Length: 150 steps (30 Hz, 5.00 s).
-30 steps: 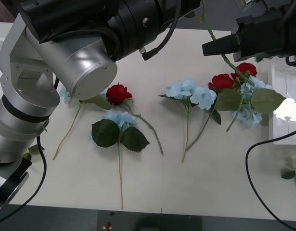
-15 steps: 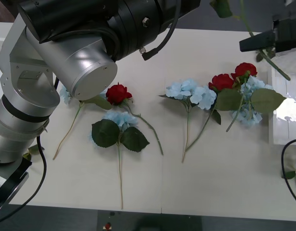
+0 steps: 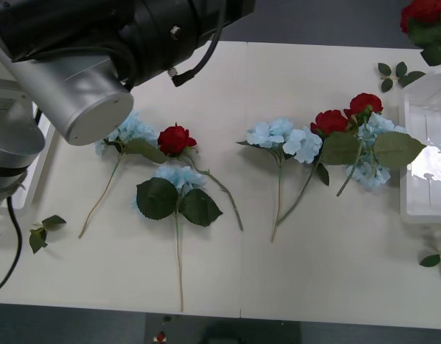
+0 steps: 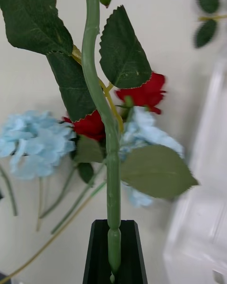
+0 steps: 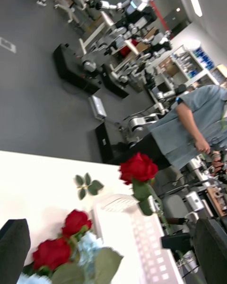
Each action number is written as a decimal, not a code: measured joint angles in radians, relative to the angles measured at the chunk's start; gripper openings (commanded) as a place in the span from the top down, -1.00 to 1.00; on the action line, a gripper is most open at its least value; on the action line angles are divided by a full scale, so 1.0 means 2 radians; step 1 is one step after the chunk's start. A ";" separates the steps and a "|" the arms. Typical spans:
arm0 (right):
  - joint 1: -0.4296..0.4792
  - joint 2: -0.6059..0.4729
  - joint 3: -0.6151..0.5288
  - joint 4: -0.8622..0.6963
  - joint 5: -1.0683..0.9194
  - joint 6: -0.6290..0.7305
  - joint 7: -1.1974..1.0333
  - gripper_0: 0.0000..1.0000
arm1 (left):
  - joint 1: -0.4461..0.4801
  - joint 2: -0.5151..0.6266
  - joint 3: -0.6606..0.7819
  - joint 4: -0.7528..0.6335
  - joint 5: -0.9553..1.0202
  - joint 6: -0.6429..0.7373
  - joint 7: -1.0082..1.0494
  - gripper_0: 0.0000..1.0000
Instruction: Put the red flowers into the right box and the blue flowers into the left box
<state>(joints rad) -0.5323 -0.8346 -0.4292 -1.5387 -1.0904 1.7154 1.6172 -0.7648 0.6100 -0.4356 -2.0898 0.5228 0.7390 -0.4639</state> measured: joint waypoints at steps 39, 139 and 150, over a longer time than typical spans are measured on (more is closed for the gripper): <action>0.068 -0.011 0.049 0.155 0.187 -0.165 -0.031 -1.00 | 0.210 0.250 0.001 0.125 0.186 0.059 -0.323 -1.00; -0.089 0.144 0.189 0.124 0.232 0.098 -0.364 1.00 | 0.011 0.286 -0.055 0.536 0.116 0.005 -0.352 0.96; -0.088 0.142 0.155 0.008 0.232 0.099 -0.364 1.00 | 0.011 0.286 -0.087 0.541 0.116 -0.002 -0.370 -1.00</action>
<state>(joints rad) -0.7091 -0.5508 -0.1182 -1.5219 -0.6268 1.9129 0.8893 -0.7437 1.1817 -0.6106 -1.0073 0.7550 0.7358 -1.2047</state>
